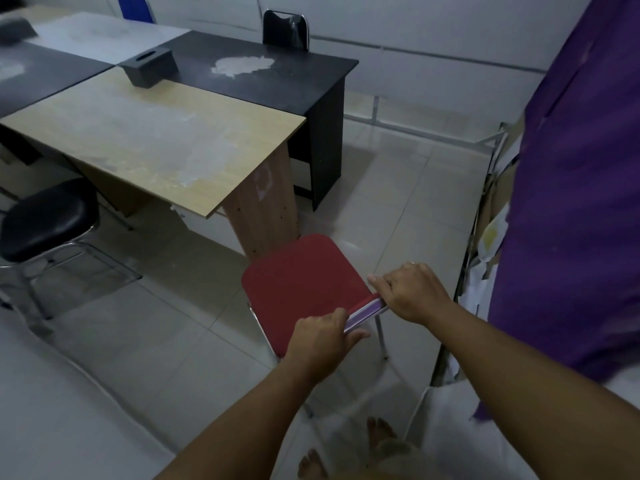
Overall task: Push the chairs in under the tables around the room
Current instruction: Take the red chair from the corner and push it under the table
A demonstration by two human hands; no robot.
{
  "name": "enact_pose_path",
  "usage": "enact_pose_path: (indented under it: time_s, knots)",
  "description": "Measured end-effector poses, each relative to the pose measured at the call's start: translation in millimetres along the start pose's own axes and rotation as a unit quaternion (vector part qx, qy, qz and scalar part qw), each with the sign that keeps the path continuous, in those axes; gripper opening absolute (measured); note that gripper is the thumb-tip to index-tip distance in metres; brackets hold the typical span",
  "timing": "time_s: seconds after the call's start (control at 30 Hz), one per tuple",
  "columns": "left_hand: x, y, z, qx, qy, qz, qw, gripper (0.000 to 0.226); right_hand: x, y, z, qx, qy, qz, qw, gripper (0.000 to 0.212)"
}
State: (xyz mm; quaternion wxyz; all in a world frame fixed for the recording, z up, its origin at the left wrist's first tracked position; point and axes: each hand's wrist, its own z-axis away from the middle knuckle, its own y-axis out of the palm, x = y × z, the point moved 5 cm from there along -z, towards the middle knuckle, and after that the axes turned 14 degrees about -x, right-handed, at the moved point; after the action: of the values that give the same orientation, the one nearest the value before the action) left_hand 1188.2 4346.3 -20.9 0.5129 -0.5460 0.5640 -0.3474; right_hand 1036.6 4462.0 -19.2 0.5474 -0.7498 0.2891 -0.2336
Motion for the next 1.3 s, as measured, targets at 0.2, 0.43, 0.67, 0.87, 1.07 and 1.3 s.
enact_pose_path:
  time_s: [0.2, 0.43, 0.67, 0.87, 1.07, 1.3]
  knots:
    - [7, 6, -3, 0.018, 0.035, -0.005, 0.999, 0.055, -1, -5, 15, -0.054, 0.031, -0.021, 0.998, 0.067]
    - [20, 8, -22, 0.025, 0.108, 0.01, 0.994, 0.055, -1, -11, 26, -0.076, 0.079, -0.019, 0.994, 0.063]
    - [43, 7, -55, -0.02, 0.178, 0.052, 0.983, 0.059, 3, -3, 11, -0.071, 0.15, -0.014, 0.986, 0.066]
    - [89, 0, -78, -0.048, 0.233, 0.032, 0.971, 0.056, 26, 6, -5, -0.106, 0.119, -0.067, 0.985, 0.065]
    - [147, -5, -79, -0.021, 0.19, 0.01, 0.982, 0.073, 62, 28, -29, -0.057, -0.025, -0.049, 0.997, 0.042]
    - [154, -5, -96, -0.038, 0.165, -0.004, 0.986, 0.064, 63, 22, -49, -0.082, -0.009, -0.045, 0.996, 0.033]
